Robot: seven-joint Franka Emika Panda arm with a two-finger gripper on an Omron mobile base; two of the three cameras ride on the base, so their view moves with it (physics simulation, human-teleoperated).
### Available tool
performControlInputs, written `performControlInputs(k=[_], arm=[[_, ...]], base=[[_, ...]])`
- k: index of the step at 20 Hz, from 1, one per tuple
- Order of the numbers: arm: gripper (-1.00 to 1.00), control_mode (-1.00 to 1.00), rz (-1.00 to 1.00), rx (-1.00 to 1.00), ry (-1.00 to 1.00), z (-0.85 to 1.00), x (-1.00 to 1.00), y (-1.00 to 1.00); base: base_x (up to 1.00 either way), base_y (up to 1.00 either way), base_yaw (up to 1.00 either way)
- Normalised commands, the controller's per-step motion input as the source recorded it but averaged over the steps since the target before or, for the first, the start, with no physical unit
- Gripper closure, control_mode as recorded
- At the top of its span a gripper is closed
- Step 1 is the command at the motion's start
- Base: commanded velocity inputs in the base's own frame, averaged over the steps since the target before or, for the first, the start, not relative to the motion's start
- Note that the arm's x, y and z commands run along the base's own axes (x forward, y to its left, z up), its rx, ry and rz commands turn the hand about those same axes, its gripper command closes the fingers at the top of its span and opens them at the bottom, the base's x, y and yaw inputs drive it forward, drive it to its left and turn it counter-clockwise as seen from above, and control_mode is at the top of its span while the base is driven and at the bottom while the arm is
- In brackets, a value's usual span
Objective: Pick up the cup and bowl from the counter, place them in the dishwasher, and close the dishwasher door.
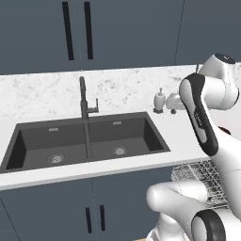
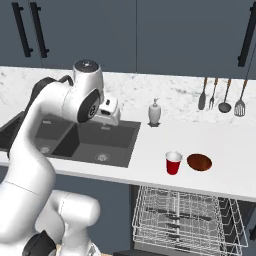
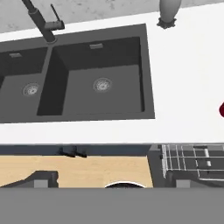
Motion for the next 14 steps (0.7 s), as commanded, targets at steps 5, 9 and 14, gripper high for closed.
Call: performControlInputs(k=[5,9,14], arm=[[-1.00,-1.00,-0.04,0.01,-0.01,-0.02,0.00,-0.05],[-1.00,-1.00,-0.11,0.00,0.19,-0.23,0.00,-0.23],[-1.00,-1.00,-0.11,-0.04,0.18,-0.54,0.00,-0.45]], base=[[0.00,0.00,0.00],[0.00,0.00,0.00],[0.00,0.00,0.00]])
